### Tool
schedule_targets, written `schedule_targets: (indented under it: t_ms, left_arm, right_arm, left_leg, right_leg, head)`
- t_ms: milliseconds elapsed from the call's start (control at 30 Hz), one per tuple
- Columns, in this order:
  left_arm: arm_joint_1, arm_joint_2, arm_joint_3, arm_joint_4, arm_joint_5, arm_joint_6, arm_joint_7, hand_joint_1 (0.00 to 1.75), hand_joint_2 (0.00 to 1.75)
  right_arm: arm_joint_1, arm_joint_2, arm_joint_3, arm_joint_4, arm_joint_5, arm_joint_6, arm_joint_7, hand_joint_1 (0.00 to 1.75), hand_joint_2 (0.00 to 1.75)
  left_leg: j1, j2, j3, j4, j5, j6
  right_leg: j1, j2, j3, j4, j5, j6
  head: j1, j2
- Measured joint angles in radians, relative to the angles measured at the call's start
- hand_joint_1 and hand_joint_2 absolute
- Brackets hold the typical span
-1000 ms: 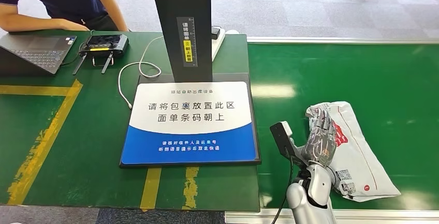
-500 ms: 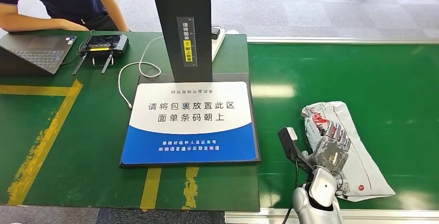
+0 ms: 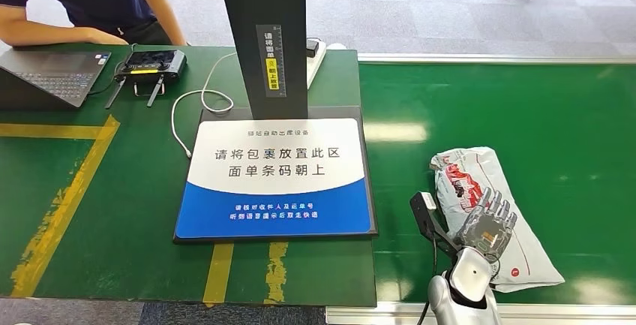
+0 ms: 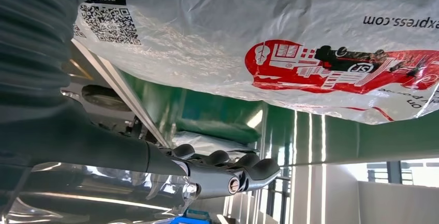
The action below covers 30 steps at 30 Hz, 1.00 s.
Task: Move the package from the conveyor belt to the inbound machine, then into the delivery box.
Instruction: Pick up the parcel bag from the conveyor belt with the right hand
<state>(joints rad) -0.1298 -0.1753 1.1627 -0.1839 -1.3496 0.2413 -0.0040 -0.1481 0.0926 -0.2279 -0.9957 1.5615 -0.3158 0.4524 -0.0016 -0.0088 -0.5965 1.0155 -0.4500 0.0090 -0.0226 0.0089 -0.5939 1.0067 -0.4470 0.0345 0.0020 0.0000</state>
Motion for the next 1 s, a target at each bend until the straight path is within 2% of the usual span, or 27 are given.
schedule_targets:
  t_ms: [700,767,833,900,1000]
  left_arm:
    - [0.0,0.0,0.0,0.0,0.0,-0.005,-0.007,0.0,1.75]
    - [0.0,0.0,0.0,0.0,0.0,-0.005,-0.007,0.0,1.75]
    - [0.0,0.0,0.0,0.0,0.0,-0.005,-0.007,0.0,1.75]
    - [0.0,0.0,0.0,0.0,0.0,-0.005,-0.007,0.0,1.75]
    - [0.0,0.0,0.0,0.0,0.0,-0.006,-0.009,0.0,1.75]
  right_arm:
    - [-0.012,-0.024,-0.003,0.067,0.006,0.131,0.069,0.03,1.75]
    - [-0.012,-0.027,-0.003,0.075,0.007,0.136,0.071,0.78,1.75]
    - [-0.014,-0.029,-0.003,0.084,0.007,0.137,0.069,1.61,1.75]
    - [-0.017,-0.03,-0.003,0.094,0.007,0.137,0.066,1.74,1.75]
    - [-0.021,-0.03,-0.003,0.105,0.007,0.137,0.064,1.75,1.75]
  left_leg:
    - [0.0,0.0,0.0,0.0,0.0,0.0]
    - [0.0,0.0,0.0,0.0,0.0,0.0]
    - [0.0,0.0,0.0,0.0,0.0,0.0]
    - [0.0,0.0,0.0,0.0,0.0,0.0]
    - [0.0,0.0,0.0,0.0,0.0,0.0]
  right_leg:
    - [0.0,0.0,0.0,0.0,0.0,0.0]
    - [0.0,0.0,0.0,0.0,0.0,0.0]
    - [0.0,0.0,0.0,0.0,0.0,0.0]
    - [0.0,0.0,0.0,0.0,0.0,0.0]
    - [0.0,0.0,0.0,0.0,0.0,0.0]
  head:
    - [0.0,0.0]
    - [0.0,0.0]
    - [0.0,0.0]
    - [0.0,0.0]
    - [0.0,0.0]
